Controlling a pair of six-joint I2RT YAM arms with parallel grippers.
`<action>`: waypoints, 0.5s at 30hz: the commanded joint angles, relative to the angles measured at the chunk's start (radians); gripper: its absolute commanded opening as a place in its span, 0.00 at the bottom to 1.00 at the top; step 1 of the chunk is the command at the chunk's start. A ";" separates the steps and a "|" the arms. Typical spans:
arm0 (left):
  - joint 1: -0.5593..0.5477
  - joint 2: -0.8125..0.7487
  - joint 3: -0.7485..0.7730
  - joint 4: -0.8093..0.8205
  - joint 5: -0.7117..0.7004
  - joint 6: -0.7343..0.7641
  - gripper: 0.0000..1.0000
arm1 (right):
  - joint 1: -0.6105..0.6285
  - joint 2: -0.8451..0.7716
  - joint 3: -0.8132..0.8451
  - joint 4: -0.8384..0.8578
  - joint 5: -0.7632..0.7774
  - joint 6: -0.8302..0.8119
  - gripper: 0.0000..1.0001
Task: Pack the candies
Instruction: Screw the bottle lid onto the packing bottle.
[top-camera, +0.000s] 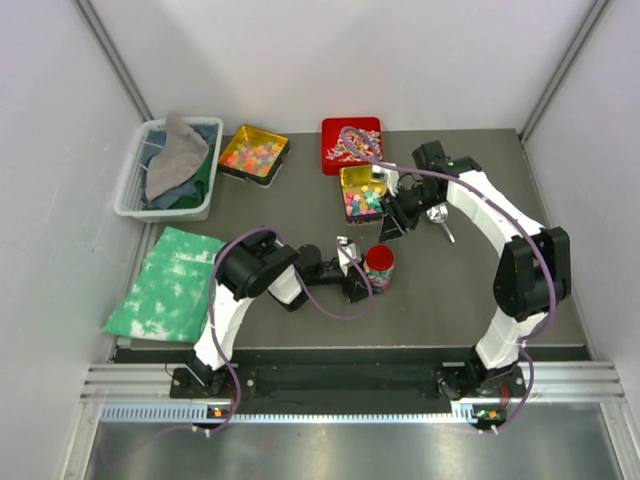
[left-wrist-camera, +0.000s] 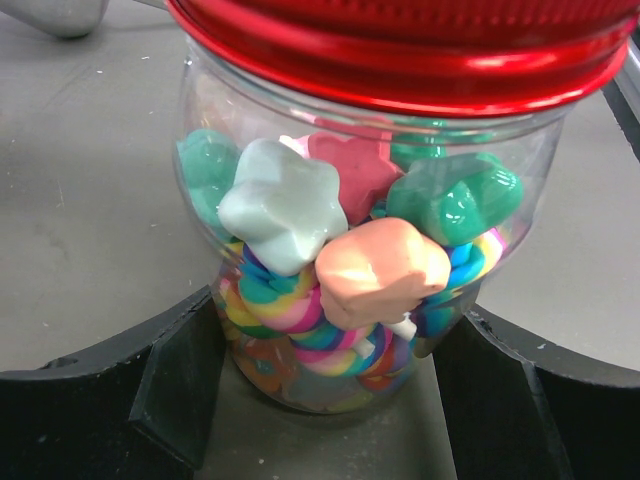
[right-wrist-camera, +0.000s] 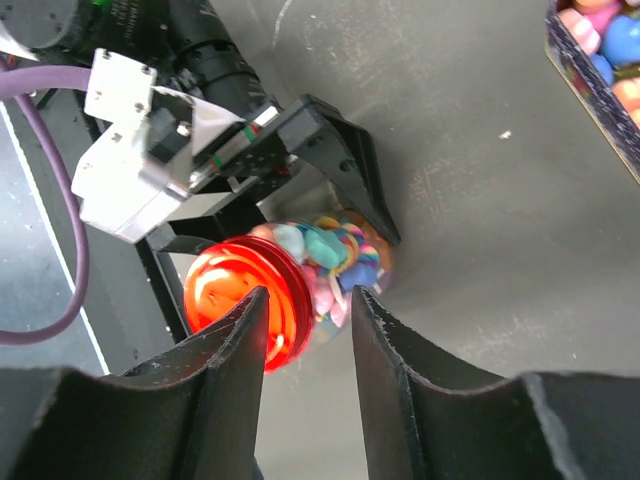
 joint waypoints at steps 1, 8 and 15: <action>0.008 0.030 -0.001 0.183 -0.032 -0.019 0.37 | 0.026 -0.006 0.023 0.018 -0.055 -0.022 0.37; 0.008 0.030 -0.001 0.182 -0.032 -0.021 0.37 | 0.051 0.000 -0.006 0.011 -0.051 -0.035 0.34; 0.008 0.027 0.000 0.177 -0.032 -0.018 0.36 | 0.051 -0.011 -0.037 -0.011 -0.043 -0.049 0.32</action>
